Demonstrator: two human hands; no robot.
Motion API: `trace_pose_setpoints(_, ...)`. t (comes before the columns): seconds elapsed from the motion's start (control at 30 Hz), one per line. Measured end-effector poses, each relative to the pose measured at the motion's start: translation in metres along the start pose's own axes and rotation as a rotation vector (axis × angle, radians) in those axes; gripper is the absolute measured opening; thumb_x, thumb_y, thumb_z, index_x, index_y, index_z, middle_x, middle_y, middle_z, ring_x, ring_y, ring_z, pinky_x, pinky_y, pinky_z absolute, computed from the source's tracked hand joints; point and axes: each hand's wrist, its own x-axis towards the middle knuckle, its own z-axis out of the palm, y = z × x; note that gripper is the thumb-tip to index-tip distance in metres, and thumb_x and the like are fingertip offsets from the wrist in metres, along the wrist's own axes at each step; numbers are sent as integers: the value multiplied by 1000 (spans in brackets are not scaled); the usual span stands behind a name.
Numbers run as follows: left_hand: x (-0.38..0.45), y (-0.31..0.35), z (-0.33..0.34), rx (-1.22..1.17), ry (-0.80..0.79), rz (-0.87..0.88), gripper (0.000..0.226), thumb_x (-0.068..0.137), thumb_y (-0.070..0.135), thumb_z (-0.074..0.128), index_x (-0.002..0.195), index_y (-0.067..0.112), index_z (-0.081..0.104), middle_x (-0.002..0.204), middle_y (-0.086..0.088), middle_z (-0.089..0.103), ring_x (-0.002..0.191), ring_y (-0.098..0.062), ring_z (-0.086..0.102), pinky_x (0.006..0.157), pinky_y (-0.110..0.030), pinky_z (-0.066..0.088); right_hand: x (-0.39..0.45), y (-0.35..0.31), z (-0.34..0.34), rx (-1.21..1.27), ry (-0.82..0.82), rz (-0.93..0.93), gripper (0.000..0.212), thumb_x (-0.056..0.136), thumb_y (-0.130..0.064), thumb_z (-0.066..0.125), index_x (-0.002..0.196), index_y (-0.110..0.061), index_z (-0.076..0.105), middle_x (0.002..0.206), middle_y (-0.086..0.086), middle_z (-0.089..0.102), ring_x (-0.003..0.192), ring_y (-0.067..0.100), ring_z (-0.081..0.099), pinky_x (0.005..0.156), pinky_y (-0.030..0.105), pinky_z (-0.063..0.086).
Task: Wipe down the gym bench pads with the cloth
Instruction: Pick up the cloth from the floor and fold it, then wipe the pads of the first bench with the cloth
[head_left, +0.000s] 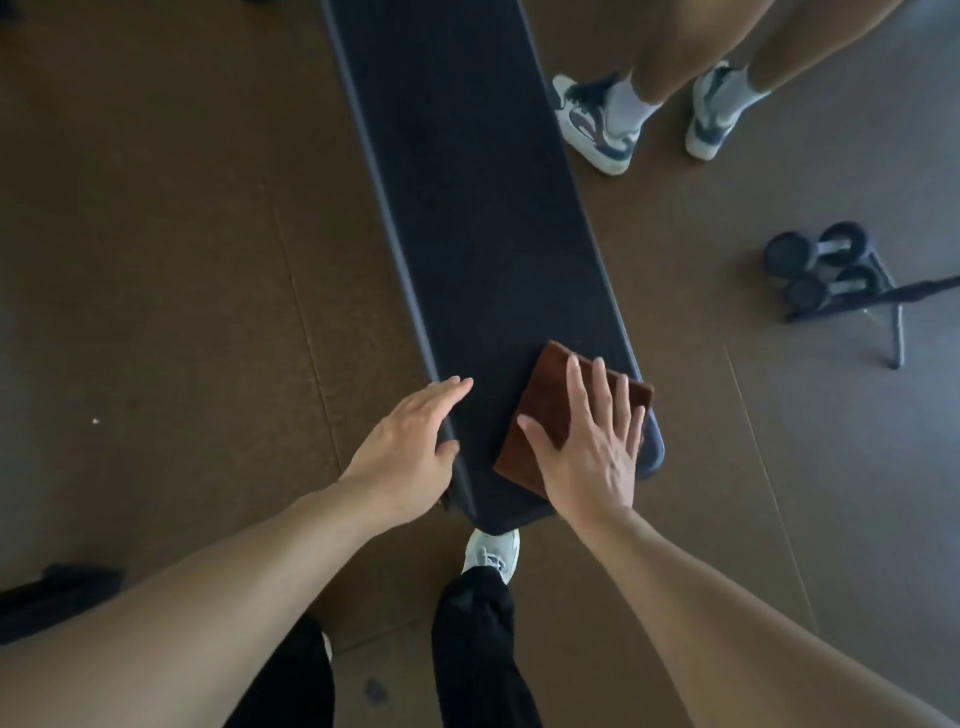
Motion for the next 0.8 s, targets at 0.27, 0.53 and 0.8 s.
trace_pose_setpoints(0.27,54,-34,-46,361,-80,358,71,101,4,43,160,32,16,168,14,11,154,-2,-2,127,-30,7,-3,-74,63,-14,106,174,68,103,-65,6,165,-37,-1,174,-8,-10,159,21,-17,128,52,-10)
trace_pose_setpoints(0.53,140,21,-61,751,-21,338,76,105,25,43,161,24,-9,165,-3,-28,154,-22,-19,127,-42,2,1,-65,63,12,137,112,59,108,-55,15,165,-41,6,173,-13,-4,160,17,-12,129,52,-8)
trace_pose_setpoints(0.8,191,56,-35,877,-123,406,61,109,36,28,161,30,-1,168,3,-17,154,-18,-19,126,-46,-5,122,-8,-3,246,234,444,60,106,-51,21,164,-37,14,173,-6,15,161,23,3,128,55,-2)
